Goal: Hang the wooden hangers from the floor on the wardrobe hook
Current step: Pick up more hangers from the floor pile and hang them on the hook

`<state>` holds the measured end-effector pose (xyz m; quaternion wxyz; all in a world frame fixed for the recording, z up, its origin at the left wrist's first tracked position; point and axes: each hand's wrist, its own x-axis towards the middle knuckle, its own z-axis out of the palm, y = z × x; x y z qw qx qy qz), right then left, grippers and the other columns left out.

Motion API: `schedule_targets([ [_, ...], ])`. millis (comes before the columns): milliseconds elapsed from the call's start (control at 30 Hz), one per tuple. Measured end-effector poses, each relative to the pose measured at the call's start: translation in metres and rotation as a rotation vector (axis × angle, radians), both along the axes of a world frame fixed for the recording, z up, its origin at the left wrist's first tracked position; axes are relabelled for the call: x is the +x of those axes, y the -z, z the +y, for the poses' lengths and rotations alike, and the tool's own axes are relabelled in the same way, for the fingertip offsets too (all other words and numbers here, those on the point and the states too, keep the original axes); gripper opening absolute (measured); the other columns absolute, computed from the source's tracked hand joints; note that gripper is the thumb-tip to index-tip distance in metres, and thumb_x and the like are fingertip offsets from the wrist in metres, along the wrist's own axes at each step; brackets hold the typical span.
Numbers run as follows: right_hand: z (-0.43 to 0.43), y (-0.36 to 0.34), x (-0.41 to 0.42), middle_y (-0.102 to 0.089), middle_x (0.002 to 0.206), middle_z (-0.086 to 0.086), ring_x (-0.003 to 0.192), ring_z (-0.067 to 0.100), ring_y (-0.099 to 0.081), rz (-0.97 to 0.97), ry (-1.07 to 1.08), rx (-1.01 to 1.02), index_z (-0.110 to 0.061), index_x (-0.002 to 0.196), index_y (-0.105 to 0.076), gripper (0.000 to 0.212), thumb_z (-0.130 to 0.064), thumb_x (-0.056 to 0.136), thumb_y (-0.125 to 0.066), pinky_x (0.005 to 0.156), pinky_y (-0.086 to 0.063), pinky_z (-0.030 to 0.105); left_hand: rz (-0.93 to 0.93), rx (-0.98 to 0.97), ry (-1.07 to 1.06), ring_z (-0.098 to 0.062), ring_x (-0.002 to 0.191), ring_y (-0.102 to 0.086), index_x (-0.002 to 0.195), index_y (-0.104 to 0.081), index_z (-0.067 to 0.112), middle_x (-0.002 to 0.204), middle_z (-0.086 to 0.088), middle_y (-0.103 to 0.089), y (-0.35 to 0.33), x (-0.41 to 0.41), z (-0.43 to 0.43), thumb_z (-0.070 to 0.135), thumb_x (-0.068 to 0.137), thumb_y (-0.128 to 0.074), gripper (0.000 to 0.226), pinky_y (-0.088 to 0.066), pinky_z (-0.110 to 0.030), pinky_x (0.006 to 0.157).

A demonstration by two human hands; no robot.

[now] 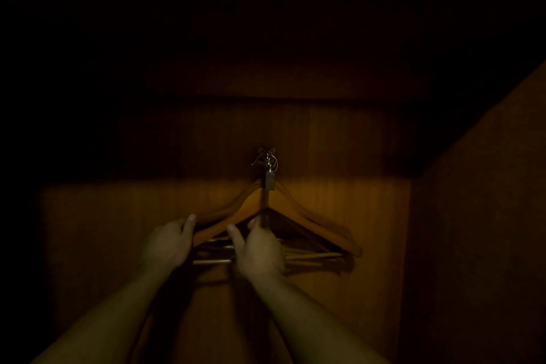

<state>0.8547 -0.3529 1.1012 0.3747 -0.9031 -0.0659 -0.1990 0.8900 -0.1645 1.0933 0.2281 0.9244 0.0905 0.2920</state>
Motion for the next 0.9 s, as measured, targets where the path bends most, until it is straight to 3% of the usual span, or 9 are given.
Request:
schedule_targets([
  [133,-0.007,0.000,-0.010,-0.057,0.137,0.002,0.120,0.022,-0.059,0.002,0.023,-0.036,-0.017,0.140,-0.047,0.065,-0.064,0.096,-0.042,0.095,-0.052,0.040,-0.017,0.016,-0.030,-0.030,0.093,-0.064,0.111,-0.065,0.016,0.103,-0.011,-0.069,-0.002,-0.012,0.005,0.053,0.101,-0.025,0.055,-0.051,-0.037,0.080],
  [233,-0.010,-0.002,-0.021,-0.057,0.138,0.003,0.121,0.023,-0.059,0.030,0.044,-0.038,-0.014,0.145,-0.039,0.071,-0.065,0.096,-0.043,0.095,-0.052,0.040,0.050,0.020,-0.050,-0.035,0.111,-0.060,0.126,-0.059,0.014,0.122,-0.016,-0.065,-0.006,-0.025,0.006,0.050,0.103,-0.025,0.054,-0.046,-0.038,0.088],
  [400,-0.018,-0.007,-0.042,-0.061,0.124,0.005,0.112,0.027,-0.063,0.048,0.062,-0.052,-0.015,0.127,-0.040,0.058,-0.063,0.095,-0.047,0.088,-0.052,0.041,0.186,0.047,-0.032,-0.033,0.130,-0.050,0.146,-0.042,0.015,0.145,-0.014,-0.051,-0.007,-0.047,0.000,0.053,0.102,-0.024,0.061,-0.041,-0.040,0.102],
  [500,-0.025,-0.012,-0.054,-0.061,0.123,0.005,0.111,0.027,-0.063,0.050,0.081,-0.052,-0.016,0.126,-0.040,0.057,-0.063,0.094,-0.048,0.089,-0.054,0.047,0.212,0.060,0.022,-0.033,0.130,-0.050,0.145,-0.042,0.015,0.145,-0.014,-0.051,-0.006,-0.055,-0.007,0.058,0.100,-0.024,0.064,-0.042,-0.039,0.103],
  [633,-0.035,-0.016,-0.071,-0.060,0.125,0.005,0.112,0.026,-0.061,0.056,0.089,-0.074,-0.016,0.128,-0.041,0.056,-0.061,0.095,-0.050,0.088,-0.053,0.044,0.209,0.076,0.102,-0.031,0.116,-0.059,0.132,-0.052,0.021,0.131,-0.010,-0.061,-0.008,-0.069,-0.021,0.061,0.098,-0.028,0.057,-0.048,-0.039,0.094],
  [900,-0.054,-0.006,-0.100,-0.053,0.136,0.009,0.119,0.030,-0.057,0.069,0.060,-0.235,-0.014,0.138,-0.037,0.066,-0.064,0.095,-0.047,0.088,-0.050,0.043,0.236,0.145,0.132,-0.026,0.110,-0.060,0.121,-0.055,0.027,0.124,-0.004,-0.064,-0.010,-0.116,-0.036,0.068,0.091,-0.031,0.056,-0.049,-0.043,0.093],
])
